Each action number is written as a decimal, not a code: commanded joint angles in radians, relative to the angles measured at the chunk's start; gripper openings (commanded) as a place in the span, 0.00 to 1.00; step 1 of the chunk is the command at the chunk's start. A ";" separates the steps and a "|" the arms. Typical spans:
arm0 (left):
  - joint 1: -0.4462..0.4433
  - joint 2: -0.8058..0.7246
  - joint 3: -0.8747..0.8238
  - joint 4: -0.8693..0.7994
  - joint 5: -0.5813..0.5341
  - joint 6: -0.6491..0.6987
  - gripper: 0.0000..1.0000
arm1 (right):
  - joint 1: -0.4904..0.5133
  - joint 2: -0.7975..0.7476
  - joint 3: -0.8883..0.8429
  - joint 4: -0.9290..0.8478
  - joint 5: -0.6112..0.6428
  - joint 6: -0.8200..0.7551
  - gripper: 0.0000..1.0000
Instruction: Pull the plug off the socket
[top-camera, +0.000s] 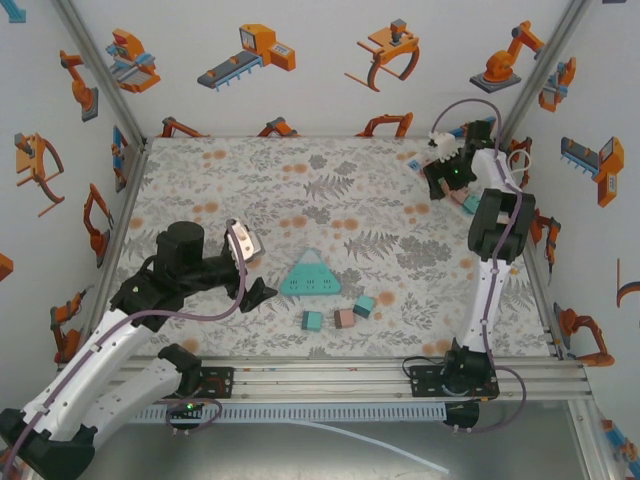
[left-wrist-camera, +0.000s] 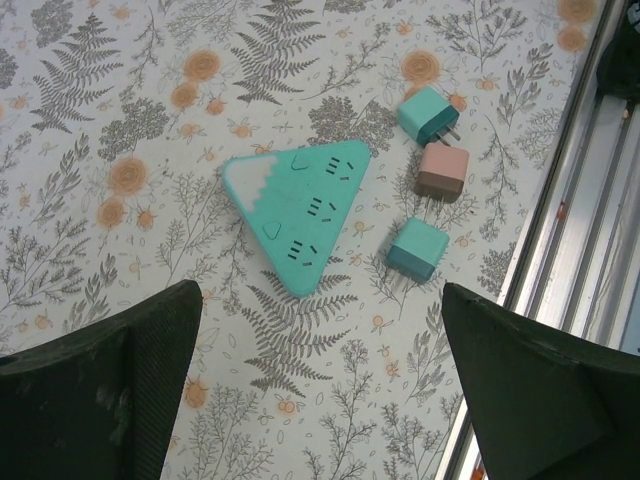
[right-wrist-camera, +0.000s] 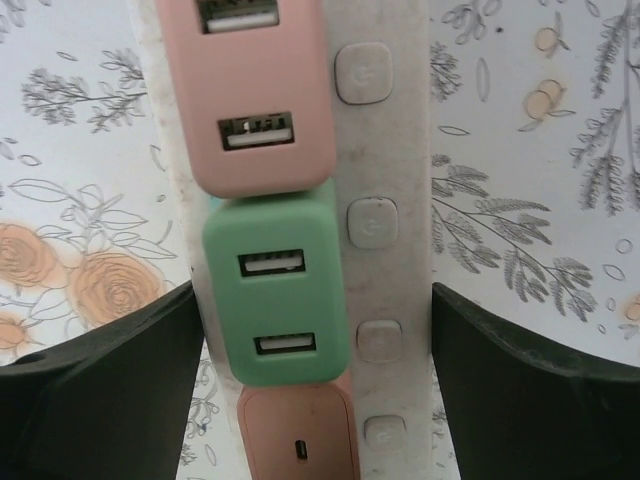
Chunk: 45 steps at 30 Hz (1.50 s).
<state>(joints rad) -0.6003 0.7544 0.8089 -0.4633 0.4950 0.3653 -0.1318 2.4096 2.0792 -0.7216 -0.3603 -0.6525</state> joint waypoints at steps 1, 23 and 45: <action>0.007 -0.014 -0.004 0.017 0.026 -0.018 0.97 | 0.049 -0.016 0.009 -0.096 -0.125 -0.011 0.63; 0.027 0.022 0.028 -0.035 -0.093 -0.080 0.97 | 0.529 -0.006 0.077 -0.207 -0.106 -0.326 0.48; 0.043 0.005 0.019 -0.029 -0.124 -0.098 0.97 | 0.762 -0.181 -0.247 0.083 -0.069 0.024 0.63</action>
<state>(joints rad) -0.5667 0.7609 0.8101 -0.4877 0.3740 0.2836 0.6292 2.2860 1.8675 -0.6617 -0.3988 -0.7124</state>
